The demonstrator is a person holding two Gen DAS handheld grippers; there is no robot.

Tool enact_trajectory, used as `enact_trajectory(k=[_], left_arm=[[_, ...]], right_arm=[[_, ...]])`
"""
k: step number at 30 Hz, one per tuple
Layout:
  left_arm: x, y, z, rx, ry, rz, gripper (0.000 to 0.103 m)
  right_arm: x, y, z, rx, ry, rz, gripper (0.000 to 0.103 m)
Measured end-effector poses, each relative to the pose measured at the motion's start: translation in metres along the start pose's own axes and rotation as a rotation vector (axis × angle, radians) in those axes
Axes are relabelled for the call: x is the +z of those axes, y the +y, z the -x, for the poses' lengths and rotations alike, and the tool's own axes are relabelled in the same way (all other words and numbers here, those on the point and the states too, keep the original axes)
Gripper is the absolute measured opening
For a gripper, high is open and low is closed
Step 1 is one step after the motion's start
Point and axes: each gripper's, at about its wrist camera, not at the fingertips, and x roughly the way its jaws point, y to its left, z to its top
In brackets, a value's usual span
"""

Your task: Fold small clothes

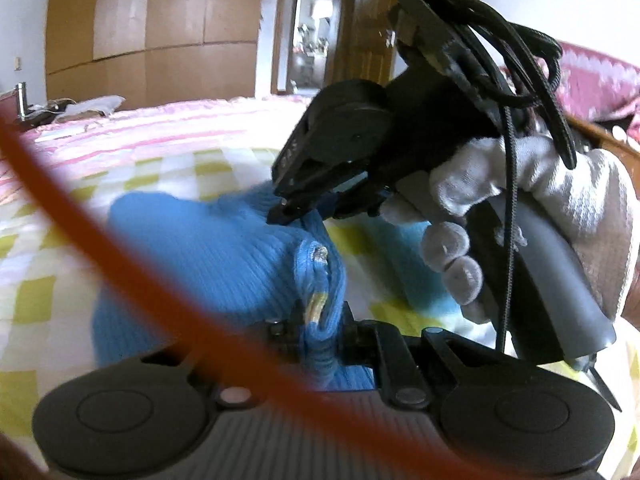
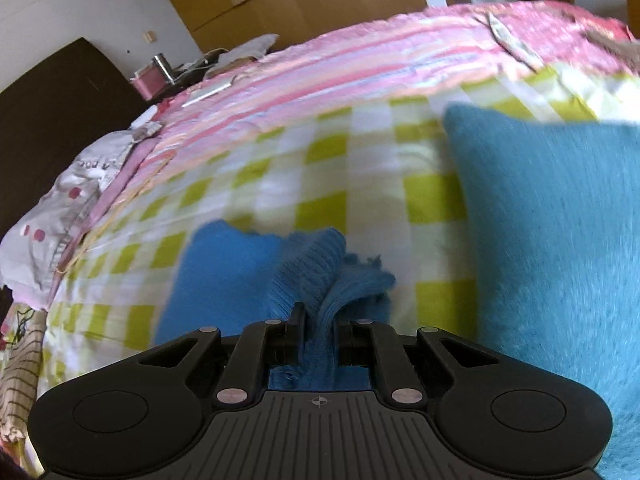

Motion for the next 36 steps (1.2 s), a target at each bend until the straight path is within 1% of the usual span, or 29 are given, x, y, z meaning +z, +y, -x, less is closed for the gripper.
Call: enact_trajectory(k=[1, 3, 4, 6, 8, 9, 13, 17, 21, 25, 26, 27, 28, 29, 31, 33, 36], left_arm=[[-0.002, -0.002, -0.002, -0.002, 0.006, -0.005, 0.020], [-0.007, -0.011, -0.004, -0.009, 0.014, -0.029, 0.021], [-0.008, -0.014, -0.005, -0.011, 0.017, -0.040, 0.025], [-0.011, -0.018, -0.001, -0.025, 0.017, -0.062, 0.031], [-0.010, -0.015, 0.004, -0.048, 0.017, -0.070, 0.034], [-0.011, -0.020, 0.011, -0.059, 0.015, -0.073, 0.036], [-0.013, -0.011, 0.031, -0.091, 0.010, -0.091, 0.037], [-0.015, -0.004, 0.050, -0.093, -0.002, -0.084, 0.037], [-0.012, 0.015, 0.066, -0.042, -0.023, -0.090, 0.037], [-0.004, 0.030, 0.066, 0.044, -0.025, -0.071, 0.037], [-0.004, 0.032, 0.063, 0.058, -0.017, -0.068, 0.037], [-0.003, 0.034, 0.062, 0.070, -0.012, -0.068, 0.037], [-0.002, 0.034, 0.059, 0.079, -0.010, -0.070, 0.037], [-0.002, 0.035, 0.055, 0.088, -0.006, -0.072, 0.037], [0.002, 0.038, 0.046, 0.100, 0.009, -0.068, 0.037], [0.004, 0.043, 0.039, 0.115, 0.032, -0.055, 0.037], [0.013, 0.044, 0.029, 0.123, 0.028, -0.051, 0.037]], right_arm=[[-0.003, -0.005, -0.003, 0.001, 0.004, -0.006, 0.013], [-0.009, -0.011, -0.004, 0.003, -0.007, -0.033, 0.019], [-0.011, -0.015, -0.003, 0.005, -0.017, -0.050, 0.020], [-0.013, -0.021, -0.002, 0.005, -0.024, -0.077, 0.027], [-0.016, -0.024, 0.003, 0.013, -0.039, -0.089, 0.027], [-0.018, -0.025, 0.007, 0.013, -0.046, -0.090, 0.027], [-0.027, -0.025, 0.026, 0.001, -0.082, -0.097, 0.028], [-0.042, -0.024, 0.048, -0.011, -0.122, -0.108, 0.028], [-0.062, -0.013, 0.065, 0.039, -0.137, -0.093, 0.028], [-0.081, 0.003, 0.069, 0.063, -0.120, -0.061, 0.028], [-0.086, 0.008, 0.067, 0.048, -0.112, -0.041, 0.028], [-0.089, 0.011, 0.065, 0.016, -0.104, -0.020, 0.023], [-0.093, 0.014, 0.061, -0.039, -0.093, 0.002, 0.020], [-0.097, 0.013, 0.058, -0.062, -0.082, 0.010, 0.011], [-0.103, 0.008, 0.051, -0.069, -0.059, -0.008, 0.010], [-0.107, 0.000, 0.050, -0.069, -0.057, -0.042, 0.009], [-0.109, -0.012, 0.052, -0.043, -0.055, -0.095, 0.009]])
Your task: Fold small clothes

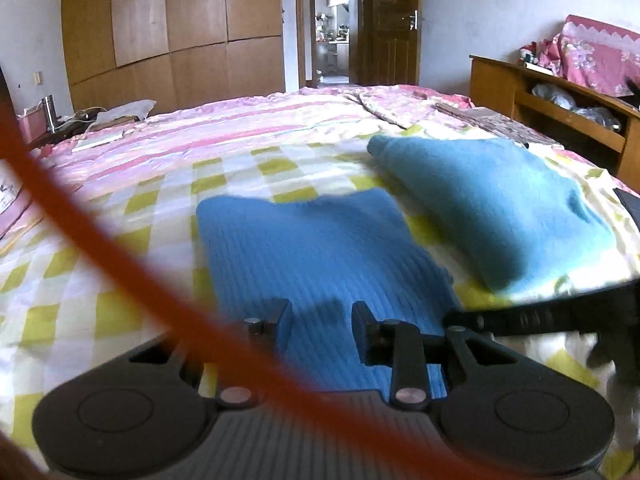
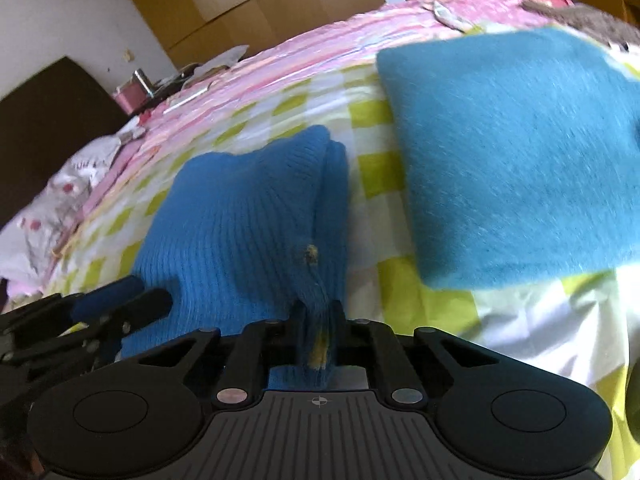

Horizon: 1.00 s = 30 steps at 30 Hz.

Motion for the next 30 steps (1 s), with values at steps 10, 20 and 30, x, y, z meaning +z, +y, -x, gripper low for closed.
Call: enact_trajectory(k=[10, 20, 30], left_arm=[[0.047, -0.033, -0.059, -0.031, 0.008, -0.053, 0.037], [0.056, -0.044, -0.102, 0.020, 0.082, -0.098, 0.041], [0.057, -0.036, -0.068, 0.016, 0.052, -0.069, 0.041]], right_arm=[[-0.005, -0.012, 0.000, 0.071, 0.004, -0.030, 0.009], [-0.004, -0.017, -0.003, 0.101, 0.023, -0.024, 0.009], [-0.001, -0.023, 0.000, 0.140, 0.011, -0.068, 0.019]])
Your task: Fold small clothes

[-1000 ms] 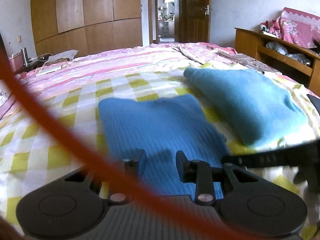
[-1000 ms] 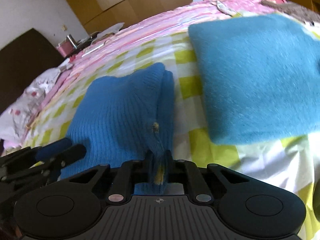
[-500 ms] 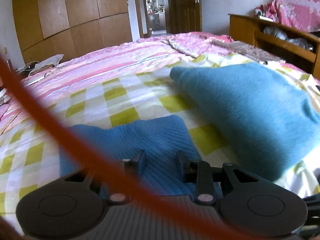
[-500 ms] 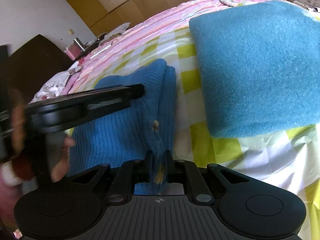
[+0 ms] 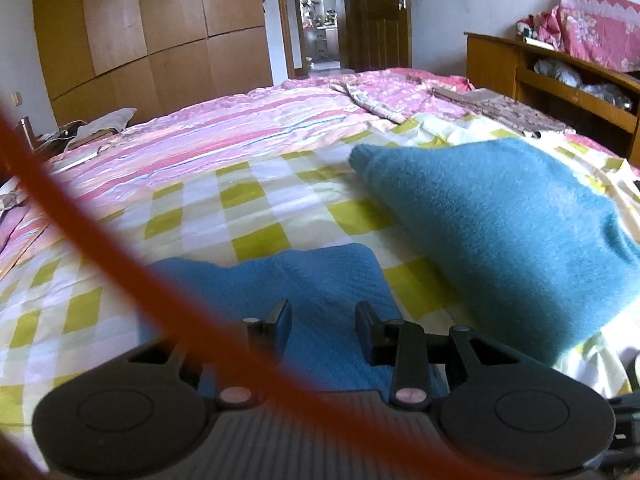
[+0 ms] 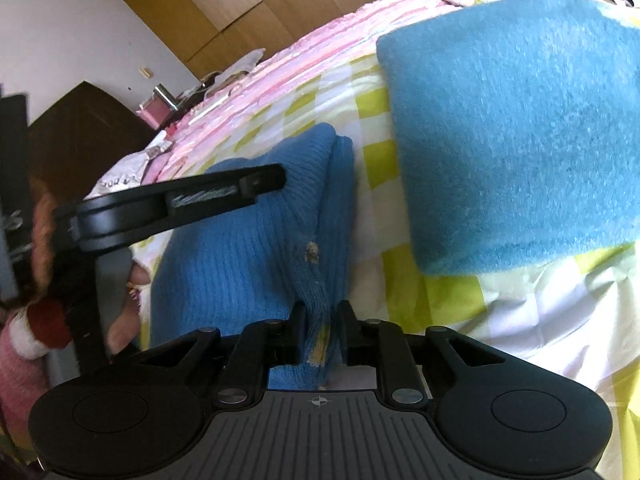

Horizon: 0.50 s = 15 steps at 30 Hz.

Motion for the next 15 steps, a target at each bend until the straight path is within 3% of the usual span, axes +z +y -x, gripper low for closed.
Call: enact_trajectory(k=[6, 15], left_arm=[[-0.015, 0.003, 0.002, 0.044, 0.051, -0.023, 0.041], [-0.017, -0.001, 0.009, 0.065, 0.053, -0.055, 0.042]], right_arm=[[-0.003, 0.004, 0.002, -0.021, -0.009, 0.022, 0.021], [-0.004, 0.004, -0.003, -0.051, 0.003, 0.038, 0.023]])
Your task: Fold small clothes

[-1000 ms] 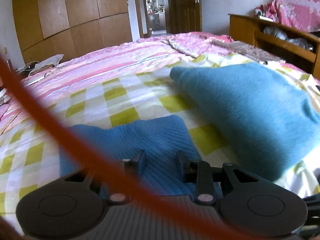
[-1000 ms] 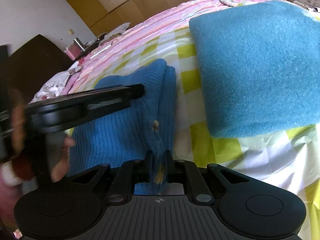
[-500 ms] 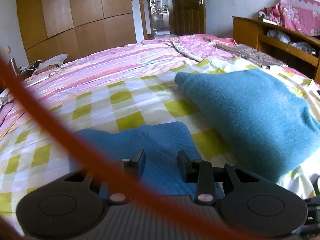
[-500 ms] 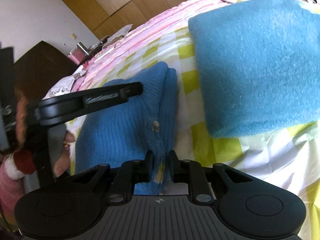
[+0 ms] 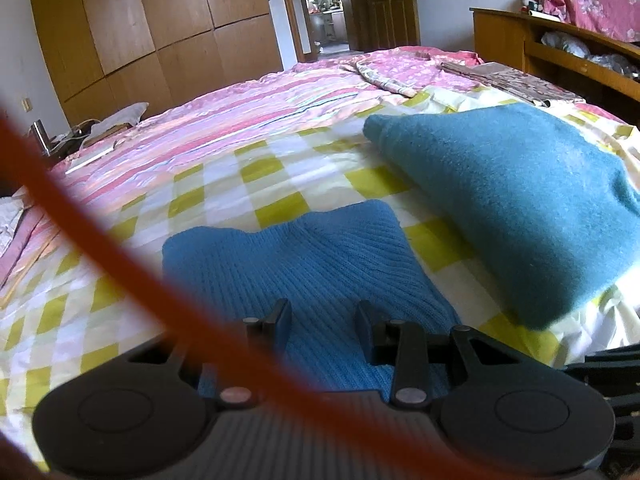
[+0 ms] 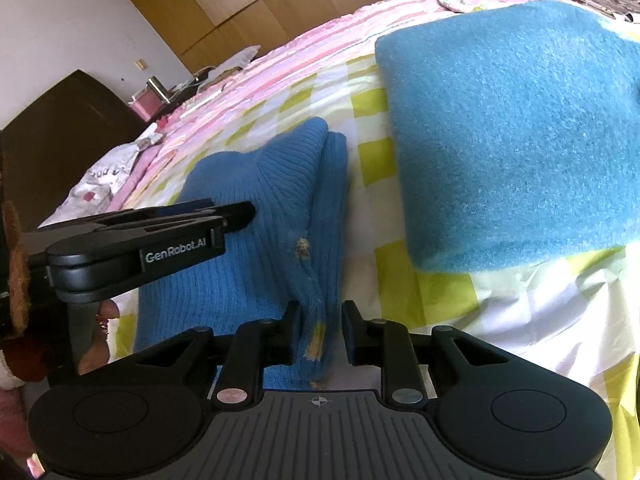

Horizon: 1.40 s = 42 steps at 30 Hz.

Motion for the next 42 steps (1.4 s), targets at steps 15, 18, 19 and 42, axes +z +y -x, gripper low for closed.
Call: enact_trajectory(k=[15, 18, 19, 42], left_arm=[[-0.032, 0.015, 0.028, -0.005, 0.021, 0.009, 0.042], [-0.031, 0.017, 0.034, -0.009, 0.011, 0.026, 0.042], [-0.032, 0.018, 0.037, -0.011, 0.006, 0.033, 0.042], [-0.063, 0.033, 0.054, -0.014, 0.064, 0.114, 0.043]], right_arm=[[-0.004, 0.006, 0.002, -0.007, 0.000, 0.028, 0.024], [-0.003, 0.004, 0.005, 0.001, -0.005, 0.013, 0.024], [-0.003, 0.005, 0.006, 0.005, -0.009, 0.010, 0.024], [-0.017, 0.030, 0.015, -0.116, -0.061, 0.080, 0.029]])
